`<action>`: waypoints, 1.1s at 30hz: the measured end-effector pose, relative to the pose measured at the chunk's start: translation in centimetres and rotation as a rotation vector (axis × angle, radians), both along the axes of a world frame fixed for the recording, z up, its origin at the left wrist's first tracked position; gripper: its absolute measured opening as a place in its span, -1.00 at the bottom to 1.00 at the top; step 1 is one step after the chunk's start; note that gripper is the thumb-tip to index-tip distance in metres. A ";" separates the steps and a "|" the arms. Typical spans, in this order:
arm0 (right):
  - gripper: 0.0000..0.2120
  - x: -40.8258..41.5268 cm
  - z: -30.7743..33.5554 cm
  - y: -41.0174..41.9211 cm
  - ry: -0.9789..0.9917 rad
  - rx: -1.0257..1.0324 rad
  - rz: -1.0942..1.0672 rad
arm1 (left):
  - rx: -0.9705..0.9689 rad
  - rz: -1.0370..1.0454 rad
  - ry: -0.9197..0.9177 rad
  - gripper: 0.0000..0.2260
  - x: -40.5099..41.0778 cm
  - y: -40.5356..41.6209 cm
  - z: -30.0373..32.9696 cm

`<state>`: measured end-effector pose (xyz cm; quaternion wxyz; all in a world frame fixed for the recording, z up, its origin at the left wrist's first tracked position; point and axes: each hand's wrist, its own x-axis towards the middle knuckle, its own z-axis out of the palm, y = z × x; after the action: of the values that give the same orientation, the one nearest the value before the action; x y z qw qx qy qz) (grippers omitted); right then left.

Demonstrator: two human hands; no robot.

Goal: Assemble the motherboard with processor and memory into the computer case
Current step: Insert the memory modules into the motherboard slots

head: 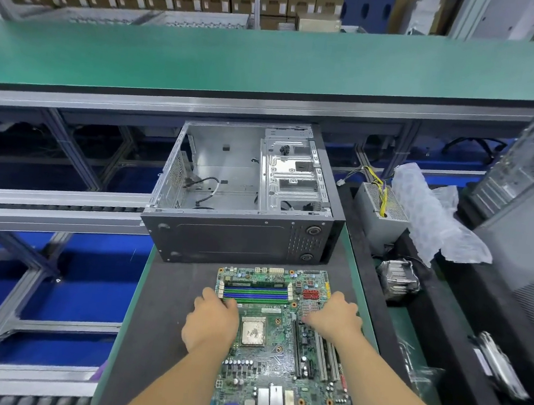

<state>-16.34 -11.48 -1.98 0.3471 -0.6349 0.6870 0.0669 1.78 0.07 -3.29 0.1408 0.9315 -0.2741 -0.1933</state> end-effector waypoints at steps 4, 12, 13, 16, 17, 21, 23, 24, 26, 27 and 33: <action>-0.48 -0.3 -0.2 0.1 -0.002 0.002 0.000 | 0.027 0.008 0.032 -0.78 0.1 0.0 0.0; -0.45 -1.5 -0.5 0.5 0.007 -0.043 -0.065 | -0.076 0.003 0.032 -0.86 -0.6 0.7 0.3; -0.45 -2.0 -0.5 0.3 0.010 -0.046 -0.081 | -0.095 0.007 0.037 -0.86 -1.1 0.7 0.4; -0.40 -3.7 -0.1 -0.6 0.020 -0.037 -0.163 | -0.136 0.006 0.070 -0.85 -2.6 0.0 0.8; -0.39 -4.3 0.1 -1.0 0.025 -0.040 -0.187 | -0.145 0.003 0.081 -0.85 -3.2 -0.4 1.0; -0.39 -7.5 1.5 -2.9 0.026 -0.074 -0.279 | -0.212 -0.027 0.142 -0.87 -6.2 -2.7 1.4; -0.39 -9.6 2.0 -3.8 0.026 -0.099 -0.316 | -0.244 -0.055 0.174 -0.88 -8.1 -3.9 1.7; -0.40 -10.7 2.1 -4.3 0.020 -0.113 -0.331 | -0.258 -0.075 0.191 -0.88 -9.1 -4.5 1.7; -0.42 -12.9 2.4 -5.0 -0.007 -0.139 -0.364 | -0.289 -0.118 0.231 -0.88 -11.0 -5.7 1.8; -0.41 -14.1 2.5 -5.4 -0.018 -0.154 -0.377 | -0.303 -0.135 0.252 -0.87 -12.0 -6.4 1.8; -0.35 -19.8 2.8 -8.5 0.013 -0.236 -0.442 | -0.376 -0.155 0.422 -0.87 -17.0 -10.5 1.9</action>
<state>-36.13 -19.95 0.81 0.2723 -0.5049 0.8145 -0.0871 -15.22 -10.43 -1.35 0.3498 0.8045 -0.3402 -0.3386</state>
